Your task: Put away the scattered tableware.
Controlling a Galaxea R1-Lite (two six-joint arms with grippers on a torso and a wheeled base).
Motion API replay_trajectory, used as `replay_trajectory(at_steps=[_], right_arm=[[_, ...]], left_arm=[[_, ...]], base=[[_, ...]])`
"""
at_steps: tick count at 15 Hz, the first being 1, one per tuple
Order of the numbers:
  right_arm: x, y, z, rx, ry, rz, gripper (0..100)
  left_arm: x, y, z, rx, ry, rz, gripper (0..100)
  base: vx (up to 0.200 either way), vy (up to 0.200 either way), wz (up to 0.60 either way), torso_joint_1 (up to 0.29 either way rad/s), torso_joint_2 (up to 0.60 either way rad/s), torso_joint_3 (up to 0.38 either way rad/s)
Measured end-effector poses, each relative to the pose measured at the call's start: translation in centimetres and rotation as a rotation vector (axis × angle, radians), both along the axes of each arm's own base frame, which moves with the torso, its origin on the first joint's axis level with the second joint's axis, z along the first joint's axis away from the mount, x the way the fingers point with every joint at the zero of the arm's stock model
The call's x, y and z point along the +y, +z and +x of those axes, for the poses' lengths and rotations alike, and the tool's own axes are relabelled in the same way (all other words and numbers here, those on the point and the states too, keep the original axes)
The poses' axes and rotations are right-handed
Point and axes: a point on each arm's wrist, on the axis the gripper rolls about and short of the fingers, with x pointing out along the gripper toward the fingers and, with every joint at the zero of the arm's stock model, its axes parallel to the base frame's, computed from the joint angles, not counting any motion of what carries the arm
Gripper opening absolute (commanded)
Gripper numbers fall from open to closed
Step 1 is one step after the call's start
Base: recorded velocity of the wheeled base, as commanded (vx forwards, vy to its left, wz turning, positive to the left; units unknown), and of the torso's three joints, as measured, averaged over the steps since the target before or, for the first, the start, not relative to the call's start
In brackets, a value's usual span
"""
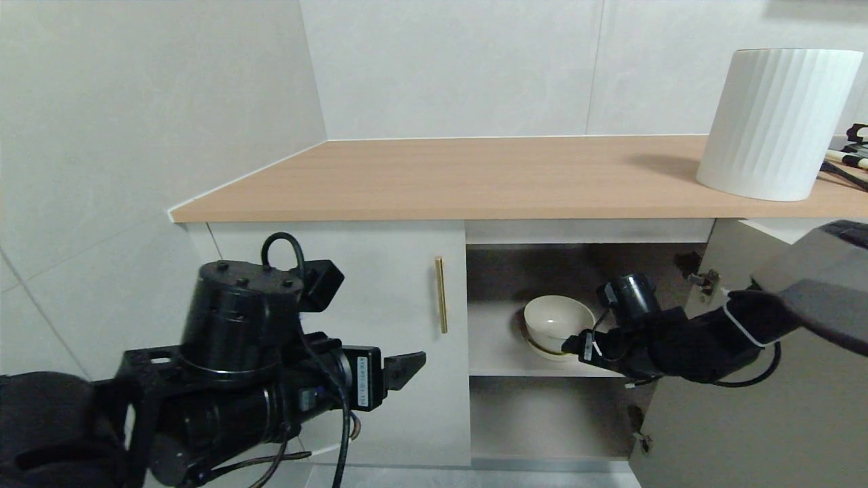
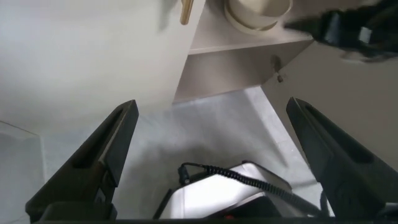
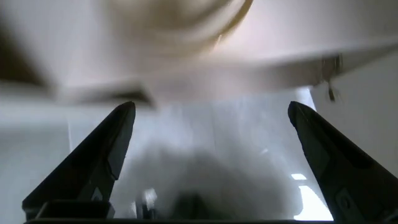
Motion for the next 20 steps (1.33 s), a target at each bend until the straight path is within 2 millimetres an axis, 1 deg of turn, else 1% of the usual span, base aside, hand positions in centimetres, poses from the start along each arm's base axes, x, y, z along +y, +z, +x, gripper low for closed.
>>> replay_trajectory(at_steps=[3,5,8,10,12,14,20], right_arm=[[-0.1,4.4,-5.2,-0.03,0.118,-0.005,100],[-0.7,6.8,-8.9,-0.031,0.19,0.009,100],[-2.0,9.4,-14.0,-0.078,0.306,0.033,100],[-2.6,10.2,-16.6,-0.094,0.361,0.033,100],[-3.0,10.7,-17.6,-0.117,0.371,0.041,100],[-3.1,10.9,-18.0,-0.13,0.375,0.045,100],[-3.2,11.0,-18.2,-0.138,0.375,0.045,100]], left_arm=[[2.1,1.2,-2.6,-0.064,-0.02,0.001,100],[3.8,1.4,-4.4,-0.096,-0.021,0.004,100],[6.0,1.7,-5.4,-0.129,0.043,-0.008,100],[6.5,1.8,-5.6,-0.138,0.061,-0.011,100],[6.6,2.0,-5.5,-0.144,0.065,-0.01,100],[6.5,1.9,-5.3,-0.14,0.065,-0.006,100],[6.2,1.8,-4.9,-0.133,0.064,-0.003,100]], base=[[0.0,0.0,0.0,0.0,0.0,0.0],[0.0,0.0,0.0,0.0,0.0,0.0],[0.0,0.0,0.0,0.0,0.0,0.0],[0.0,0.0,0.0,0.0,0.0,0.0],[0.0,0.0,0.0,0.0,0.0,0.0],[0.0,0.0,0.0,0.0,0.0,0.0],[-0.2,0.0,0.0,0.006,0.0,0.002]])
